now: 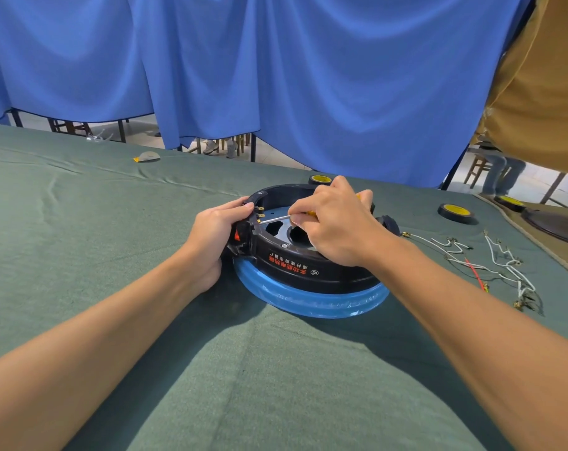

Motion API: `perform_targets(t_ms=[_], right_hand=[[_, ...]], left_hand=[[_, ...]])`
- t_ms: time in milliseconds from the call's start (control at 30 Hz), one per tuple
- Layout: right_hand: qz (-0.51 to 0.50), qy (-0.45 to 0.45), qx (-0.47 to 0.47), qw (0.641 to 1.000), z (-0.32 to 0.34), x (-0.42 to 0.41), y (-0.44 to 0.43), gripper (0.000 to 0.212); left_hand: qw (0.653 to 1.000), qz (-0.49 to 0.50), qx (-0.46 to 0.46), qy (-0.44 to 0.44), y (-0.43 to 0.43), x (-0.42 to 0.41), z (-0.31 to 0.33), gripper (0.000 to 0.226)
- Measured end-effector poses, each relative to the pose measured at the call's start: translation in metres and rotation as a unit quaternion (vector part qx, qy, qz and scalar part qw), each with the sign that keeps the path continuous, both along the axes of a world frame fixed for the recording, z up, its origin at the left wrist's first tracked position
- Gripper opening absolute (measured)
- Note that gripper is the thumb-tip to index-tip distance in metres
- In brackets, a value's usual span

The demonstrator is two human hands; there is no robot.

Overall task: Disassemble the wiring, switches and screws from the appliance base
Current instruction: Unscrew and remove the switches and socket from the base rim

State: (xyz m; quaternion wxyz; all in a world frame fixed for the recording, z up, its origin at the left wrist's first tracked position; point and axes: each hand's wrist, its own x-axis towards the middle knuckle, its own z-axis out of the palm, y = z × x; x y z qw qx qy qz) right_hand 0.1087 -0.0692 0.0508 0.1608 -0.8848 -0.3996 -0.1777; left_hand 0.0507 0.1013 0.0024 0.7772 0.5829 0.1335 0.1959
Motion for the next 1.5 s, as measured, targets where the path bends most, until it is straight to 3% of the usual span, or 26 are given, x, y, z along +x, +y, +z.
perform_targets(t_ms=[167, 300, 467, 700, 867, 967, 1133, 1300, 1500], right_hand=[[-0.054, -0.056, 0.016, 0.997, 0.000, -0.008, -0.006, 0.029], [-0.204, -0.140, 0.159, 0.956, -0.012, -0.024, -0.021, 0.026], [-0.214, -0.028, 0.285, 0.934, -0.031, -0.021, -0.025, 0.022], [-0.215, -0.128, 0.316, 0.915, -0.029, 0.006, -0.023, 0.023], [-0.286, -0.041, 0.326, 0.900, -0.030, 0.007, -0.022, 0.027], [-0.263, -0.020, 0.343, 0.902, -0.044, -0.015, -0.015, 0.024], [-0.237, -0.085, 0.289, 0.924, -0.046, -0.010, -0.019, 0.023], [-0.233, -0.063, 0.214, 0.947, -0.035, 0.006, -0.028, 0.031], [0.016, -0.147, 0.170, 0.974, -0.037, -0.037, -0.030, 0.038]], left_hand=[[1.000, 0.008, 0.015, -0.017, -0.003, -0.004, 0.000, 0.030], [0.999, 0.014, 0.024, -0.020, -0.001, -0.005, -0.001, 0.031], [0.995, 0.040, 0.079, -0.040, -0.003, -0.001, -0.002, 0.034], [0.979, 0.081, 0.178, -0.050, -0.005, -0.003, -0.005, 0.027], [0.934, 0.107, 0.340, -0.027, -0.002, -0.008, -0.004, 0.016], [0.911, 0.119, 0.394, -0.031, 0.003, -0.007, -0.003, 0.015], [0.905, 0.103, 0.409, -0.053, 0.002, -0.004, -0.003, 0.012], [0.886, 0.106, 0.445, -0.078, -0.001, -0.009, -0.006, 0.010], [0.877, 0.098, 0.463, -0.078, 0.005, -0.009, -0.003, 0.013]])
